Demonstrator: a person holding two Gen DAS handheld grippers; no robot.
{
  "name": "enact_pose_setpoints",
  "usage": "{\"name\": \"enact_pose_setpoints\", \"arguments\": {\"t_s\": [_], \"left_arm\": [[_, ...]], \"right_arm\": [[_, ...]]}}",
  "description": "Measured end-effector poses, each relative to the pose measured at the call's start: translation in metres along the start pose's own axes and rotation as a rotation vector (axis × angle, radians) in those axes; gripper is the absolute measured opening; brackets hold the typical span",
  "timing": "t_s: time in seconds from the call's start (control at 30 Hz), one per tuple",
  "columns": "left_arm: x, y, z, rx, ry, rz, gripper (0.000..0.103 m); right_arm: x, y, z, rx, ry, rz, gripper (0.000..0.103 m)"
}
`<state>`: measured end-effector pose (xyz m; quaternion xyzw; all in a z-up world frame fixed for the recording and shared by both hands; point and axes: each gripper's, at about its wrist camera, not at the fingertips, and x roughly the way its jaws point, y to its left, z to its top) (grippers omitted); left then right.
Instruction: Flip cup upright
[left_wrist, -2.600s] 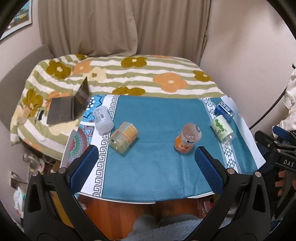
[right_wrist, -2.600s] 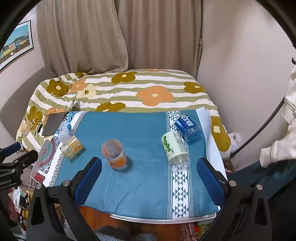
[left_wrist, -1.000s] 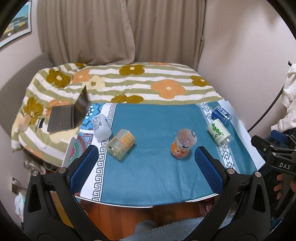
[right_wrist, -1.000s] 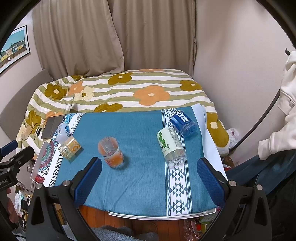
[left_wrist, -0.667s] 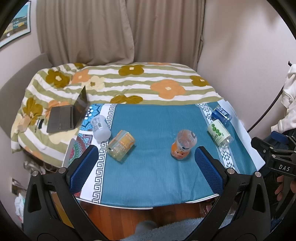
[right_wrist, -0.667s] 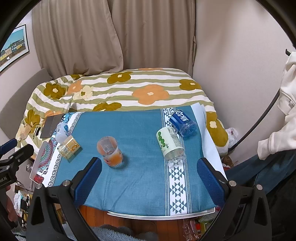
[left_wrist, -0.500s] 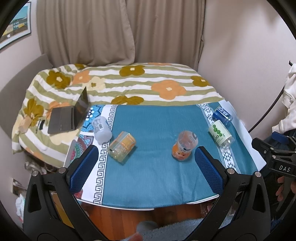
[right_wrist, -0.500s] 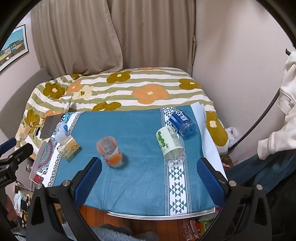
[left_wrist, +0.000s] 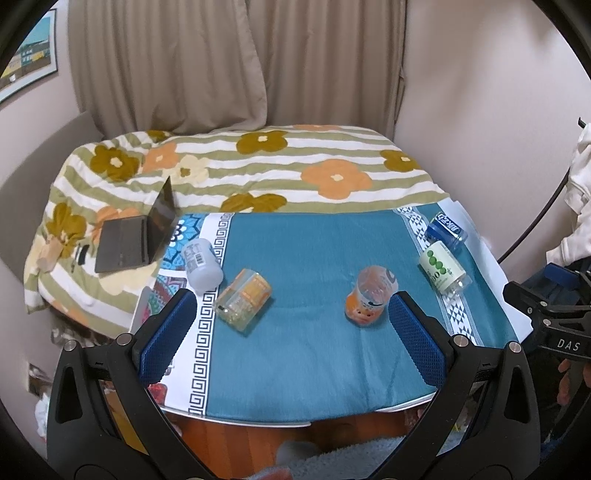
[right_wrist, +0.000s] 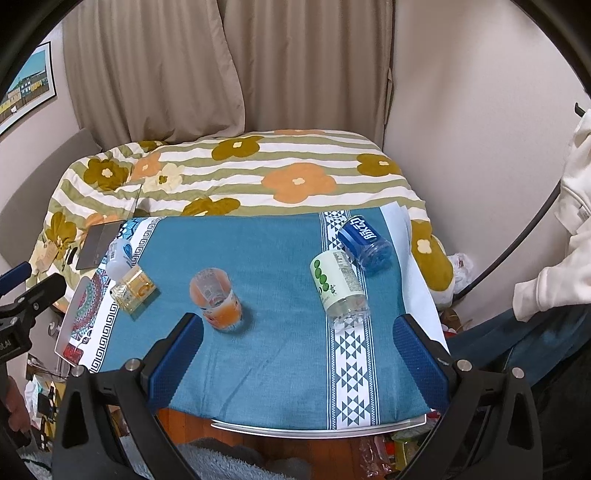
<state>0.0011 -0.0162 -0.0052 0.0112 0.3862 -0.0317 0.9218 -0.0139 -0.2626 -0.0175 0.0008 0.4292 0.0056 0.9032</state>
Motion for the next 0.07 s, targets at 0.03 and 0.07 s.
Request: {"name": "enact_pose_setpoints", "arguments": {"t_s": [0.03, 0.07], "left_arm": [[0.0008, 0.0004, 0.0005, 0.001, -0.001, 0.002, 0.103], [0.0018, 0.0008, 0.0006, 0.002, -0.001, 0.006, 0.103]], "right_arm": [[0.0008, 0.0003, 0.0006, -0.002, 0.001, -0.001, 0.102], [0.0015, 0.0010, 0.0009, -0.004, 0.002, -0.002, 0.102]]}}
